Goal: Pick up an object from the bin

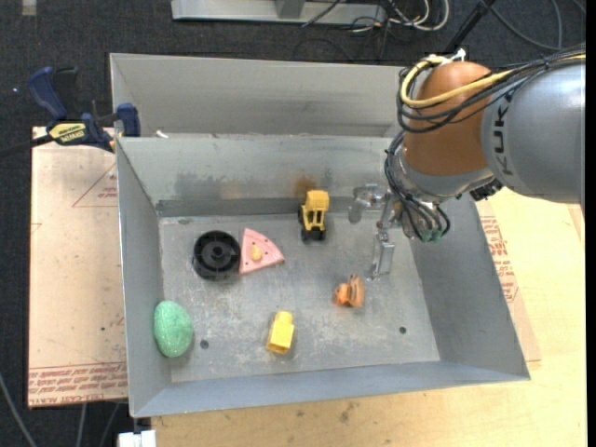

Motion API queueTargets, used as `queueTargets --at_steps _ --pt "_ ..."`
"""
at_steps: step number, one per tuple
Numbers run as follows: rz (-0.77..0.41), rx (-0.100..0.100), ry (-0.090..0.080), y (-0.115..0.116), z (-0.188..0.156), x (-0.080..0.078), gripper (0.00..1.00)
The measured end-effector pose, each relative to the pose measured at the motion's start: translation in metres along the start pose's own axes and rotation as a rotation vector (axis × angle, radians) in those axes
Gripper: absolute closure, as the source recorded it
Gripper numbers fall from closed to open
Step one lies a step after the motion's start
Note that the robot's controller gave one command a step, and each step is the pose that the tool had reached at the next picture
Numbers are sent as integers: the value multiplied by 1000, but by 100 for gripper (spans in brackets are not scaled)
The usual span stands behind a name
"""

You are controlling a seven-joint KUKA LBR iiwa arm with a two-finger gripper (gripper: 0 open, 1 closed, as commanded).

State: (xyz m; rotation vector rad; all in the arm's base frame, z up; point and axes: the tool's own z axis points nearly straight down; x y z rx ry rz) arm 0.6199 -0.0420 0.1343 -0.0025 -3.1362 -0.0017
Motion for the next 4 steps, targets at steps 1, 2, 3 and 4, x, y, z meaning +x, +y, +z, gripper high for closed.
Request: queueTargets --at_steps 1,2,3,4 --pt "-1 0 -7 0 -5 -2 0" --pt "-50 1 -14 4 28 15 0" --pt "-25 0 -5 7 58 43 0" --pt "-99 0 -7 6 64 75 0"
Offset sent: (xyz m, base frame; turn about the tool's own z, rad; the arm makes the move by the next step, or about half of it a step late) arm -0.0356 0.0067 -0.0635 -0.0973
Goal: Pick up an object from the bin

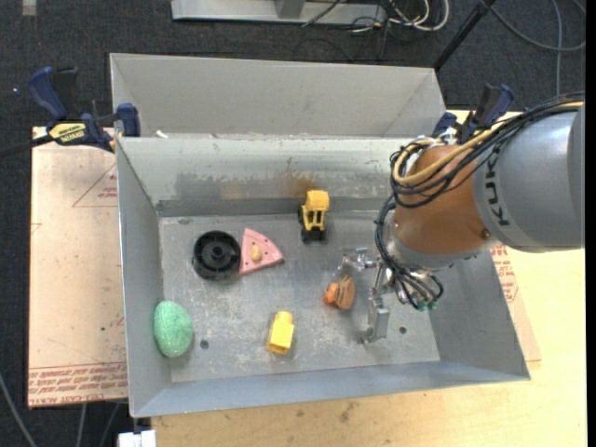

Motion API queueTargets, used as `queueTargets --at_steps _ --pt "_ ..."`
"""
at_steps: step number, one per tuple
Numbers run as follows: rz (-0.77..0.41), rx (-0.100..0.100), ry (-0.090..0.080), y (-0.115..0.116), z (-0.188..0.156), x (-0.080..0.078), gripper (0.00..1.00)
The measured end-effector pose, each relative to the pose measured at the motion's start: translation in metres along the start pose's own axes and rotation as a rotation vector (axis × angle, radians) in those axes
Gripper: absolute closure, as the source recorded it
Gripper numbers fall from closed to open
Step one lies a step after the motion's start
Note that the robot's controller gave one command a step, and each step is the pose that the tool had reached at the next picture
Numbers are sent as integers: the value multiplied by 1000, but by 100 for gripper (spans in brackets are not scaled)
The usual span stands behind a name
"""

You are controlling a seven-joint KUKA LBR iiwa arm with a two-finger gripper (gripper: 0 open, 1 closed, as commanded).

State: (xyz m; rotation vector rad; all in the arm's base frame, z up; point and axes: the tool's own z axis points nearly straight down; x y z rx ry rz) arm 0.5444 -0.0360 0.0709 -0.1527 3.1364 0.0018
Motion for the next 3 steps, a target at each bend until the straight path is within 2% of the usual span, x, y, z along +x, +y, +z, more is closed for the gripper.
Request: queueTargets --at_steps 1,2,3 --pt "27 0 3 5 1 -20 0" --pt "137 -1 2 27 -2 3 100" --pt "137 0 1 27 -2 2 100"
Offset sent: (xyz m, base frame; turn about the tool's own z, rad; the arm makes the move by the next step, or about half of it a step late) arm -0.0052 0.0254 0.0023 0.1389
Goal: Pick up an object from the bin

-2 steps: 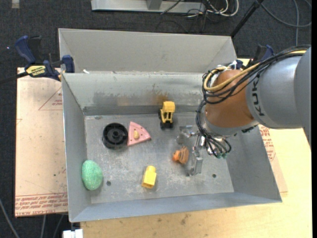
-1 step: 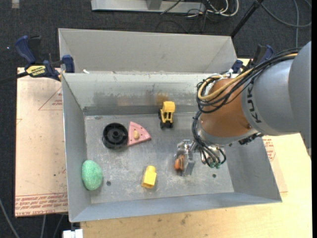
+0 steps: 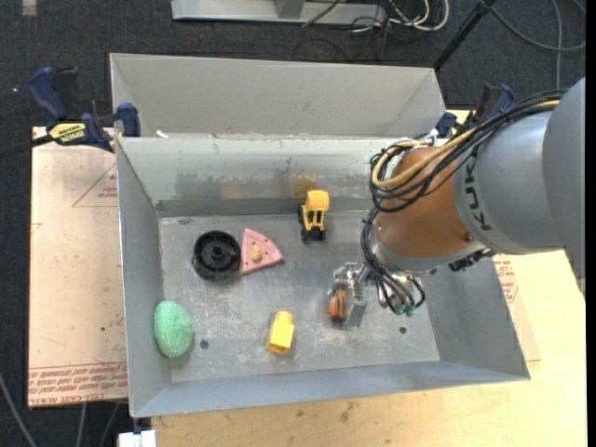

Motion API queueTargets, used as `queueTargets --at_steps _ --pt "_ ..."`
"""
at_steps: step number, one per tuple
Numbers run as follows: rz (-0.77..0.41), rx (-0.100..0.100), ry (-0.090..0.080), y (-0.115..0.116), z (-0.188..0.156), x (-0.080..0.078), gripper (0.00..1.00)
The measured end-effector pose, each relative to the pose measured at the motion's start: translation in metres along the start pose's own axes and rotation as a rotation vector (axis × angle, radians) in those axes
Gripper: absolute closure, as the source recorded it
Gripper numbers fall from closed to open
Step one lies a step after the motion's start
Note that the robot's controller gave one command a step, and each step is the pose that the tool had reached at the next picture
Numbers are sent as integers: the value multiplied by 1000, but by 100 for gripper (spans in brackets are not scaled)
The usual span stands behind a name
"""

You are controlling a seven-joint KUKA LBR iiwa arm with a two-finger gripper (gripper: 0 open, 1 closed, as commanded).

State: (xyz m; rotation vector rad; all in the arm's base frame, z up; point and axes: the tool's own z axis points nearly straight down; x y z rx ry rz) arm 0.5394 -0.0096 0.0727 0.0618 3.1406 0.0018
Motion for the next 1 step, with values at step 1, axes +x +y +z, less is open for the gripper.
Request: queueTargets --at_steps 1 --pt "0 0 0 0 0 0 100"
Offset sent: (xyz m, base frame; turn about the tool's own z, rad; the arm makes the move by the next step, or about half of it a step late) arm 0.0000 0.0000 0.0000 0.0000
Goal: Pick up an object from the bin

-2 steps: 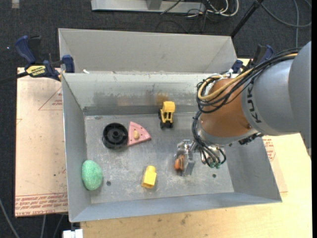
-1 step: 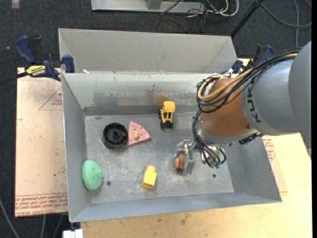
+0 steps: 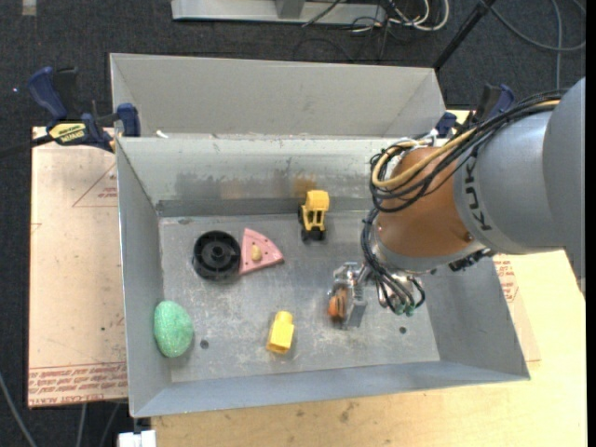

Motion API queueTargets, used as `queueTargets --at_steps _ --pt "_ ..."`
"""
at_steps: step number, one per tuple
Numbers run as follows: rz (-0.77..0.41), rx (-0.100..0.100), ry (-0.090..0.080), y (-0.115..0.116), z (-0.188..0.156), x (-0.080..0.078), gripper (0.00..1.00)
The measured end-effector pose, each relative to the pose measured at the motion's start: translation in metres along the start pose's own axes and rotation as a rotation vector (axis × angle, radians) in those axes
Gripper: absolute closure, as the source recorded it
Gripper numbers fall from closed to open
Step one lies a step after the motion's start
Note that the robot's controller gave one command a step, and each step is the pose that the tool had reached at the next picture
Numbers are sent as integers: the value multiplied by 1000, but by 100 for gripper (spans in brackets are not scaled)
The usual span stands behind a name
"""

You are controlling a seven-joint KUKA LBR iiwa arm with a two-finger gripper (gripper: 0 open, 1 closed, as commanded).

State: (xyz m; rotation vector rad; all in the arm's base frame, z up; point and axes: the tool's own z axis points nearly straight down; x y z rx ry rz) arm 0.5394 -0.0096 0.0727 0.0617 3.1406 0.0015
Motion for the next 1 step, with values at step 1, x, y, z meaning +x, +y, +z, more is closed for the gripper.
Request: queueTargets --at_steps 1 --pt "0 0 0 0 0 0 100"
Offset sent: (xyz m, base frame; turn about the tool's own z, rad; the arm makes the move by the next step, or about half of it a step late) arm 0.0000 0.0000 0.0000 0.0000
